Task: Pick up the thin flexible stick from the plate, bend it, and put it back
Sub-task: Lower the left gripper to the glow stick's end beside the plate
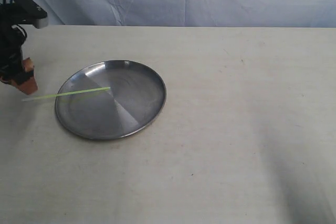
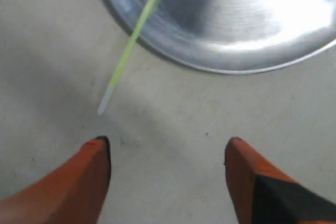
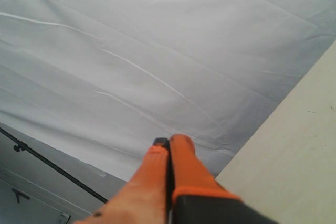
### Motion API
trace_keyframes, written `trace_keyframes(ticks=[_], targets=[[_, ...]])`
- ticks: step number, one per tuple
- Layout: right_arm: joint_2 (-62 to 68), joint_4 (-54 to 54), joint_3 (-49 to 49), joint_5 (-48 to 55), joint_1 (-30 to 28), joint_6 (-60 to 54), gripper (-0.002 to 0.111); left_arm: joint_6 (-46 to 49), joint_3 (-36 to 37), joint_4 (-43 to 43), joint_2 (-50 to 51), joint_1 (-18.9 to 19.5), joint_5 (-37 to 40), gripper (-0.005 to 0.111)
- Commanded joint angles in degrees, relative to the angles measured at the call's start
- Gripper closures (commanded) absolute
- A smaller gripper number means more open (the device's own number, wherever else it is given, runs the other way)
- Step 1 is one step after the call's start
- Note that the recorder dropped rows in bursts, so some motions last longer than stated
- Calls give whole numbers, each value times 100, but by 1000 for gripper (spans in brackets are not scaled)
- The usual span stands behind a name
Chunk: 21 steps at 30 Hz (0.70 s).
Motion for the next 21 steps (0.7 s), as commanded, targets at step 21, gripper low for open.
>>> trace_keyframes(ticks=[21], targets=[[-29, -102, 5, -203, 786, -37, 109, 813, -42, 773, 1659, -144, -1537, 47]])
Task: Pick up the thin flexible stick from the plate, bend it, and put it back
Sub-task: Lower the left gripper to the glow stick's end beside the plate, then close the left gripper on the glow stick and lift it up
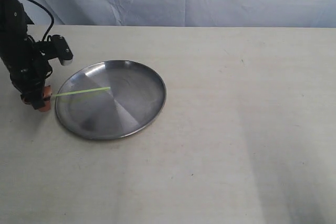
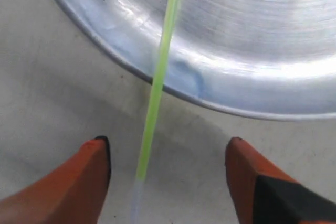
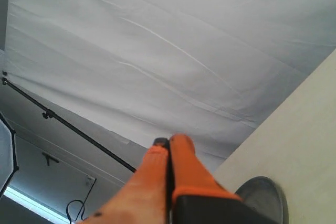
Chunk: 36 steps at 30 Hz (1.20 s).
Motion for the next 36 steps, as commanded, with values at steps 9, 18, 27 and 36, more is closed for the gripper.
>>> trace_keyframes(ticks=[9, 18, 27, 36], targets=[[-29, -80, 5, -70, 29, -21, 109, 33, -32, 466, 153, -6, -511, 47], [-29, -80, 5, -32, 29, -20, 109, 33, -32, 385, 153, 76, -692, 47], [-29, -80, 5, -32, 29, -20, 109, 22, -32, 195, 153, 127, -700, 47], [-29, -80, 5, -32, 29, -20, 109, 22, -32, 292, 168, 138, -564, 47]])
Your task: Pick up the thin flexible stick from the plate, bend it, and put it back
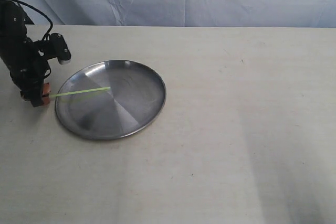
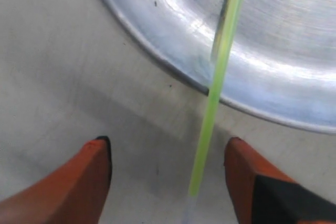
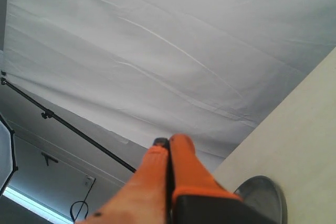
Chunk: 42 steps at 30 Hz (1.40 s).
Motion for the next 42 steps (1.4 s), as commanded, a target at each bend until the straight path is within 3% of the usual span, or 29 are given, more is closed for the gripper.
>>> trace_keyframes(ticks=[1, 11, 13, 15, 17, 20, 25, 32, 39, 42], targets=[[-29, -80, 5, -54, 29, -20, 109, -28, -20, 19, 33, 48, 60, 47], [-29, -80, 5, 31, 29, -20, 109, -28, -20, 18, 249, 48, 115, 50], [-29, -80, 5, 31, 29, -20, 109, -28, -20, 18, 249, 48, 115, 68], [-29, -80, 5, 31, 29, -20, 109, -28, -20, -46, 212, 48, 139, 96], [-29, -80, 5, 31, 29, -20, 109, -290, -20, -60, 127, 48, 162, 107], [-29, -80, 5, 31, 29, -20, 109, -919, -20, -147, -225, 61, 141, 107], [-29, -80, 5, 31, 29, -20, 109, -865, -20, -872, -1139, 61, 309, 107], [55, 148, -309, 879, 29, -48, 109, -410, 22, -3229, -2068, 23, 1830, 107], [950, -37, -1297, 1187, 29, -458, 109, -294, 523, -5419, -2647, -294, 2326, 107], [1689, -37, -1870, 1482, 29, -890, 109, -118, 863, -6007, -2755, -666, 2637, 107]])
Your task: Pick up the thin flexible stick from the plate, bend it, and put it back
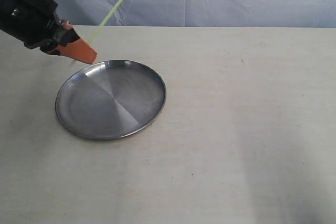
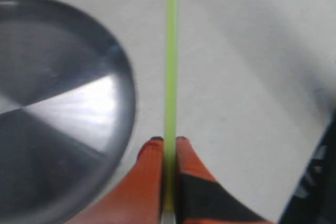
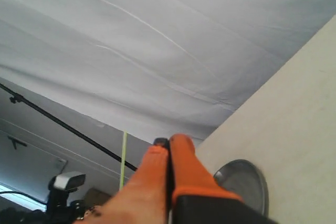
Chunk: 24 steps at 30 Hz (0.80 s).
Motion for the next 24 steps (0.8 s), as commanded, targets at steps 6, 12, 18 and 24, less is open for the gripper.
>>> trace_keyframes(ticks=[6, 12, 18, 24], targets=[[2243, 264, -1700, 1204, 29, -1752, 109, 831, 1097, -1729, -177, -1421, 183, 107], [3267, 3275, -1946, 1386, 29, -4520, 77, 1227, 1244, -2413, -177, -2036, -27, 107], [3708, 5822, -1946, 1557, 29, -6969, 51, 1241, 1244, -2595, -177, -2191, -266, 107], [3722, 7302, -1946, 1619, 29, -8303, 54, 1241, 1244, -2805, -177, -2191, -346, 107]])
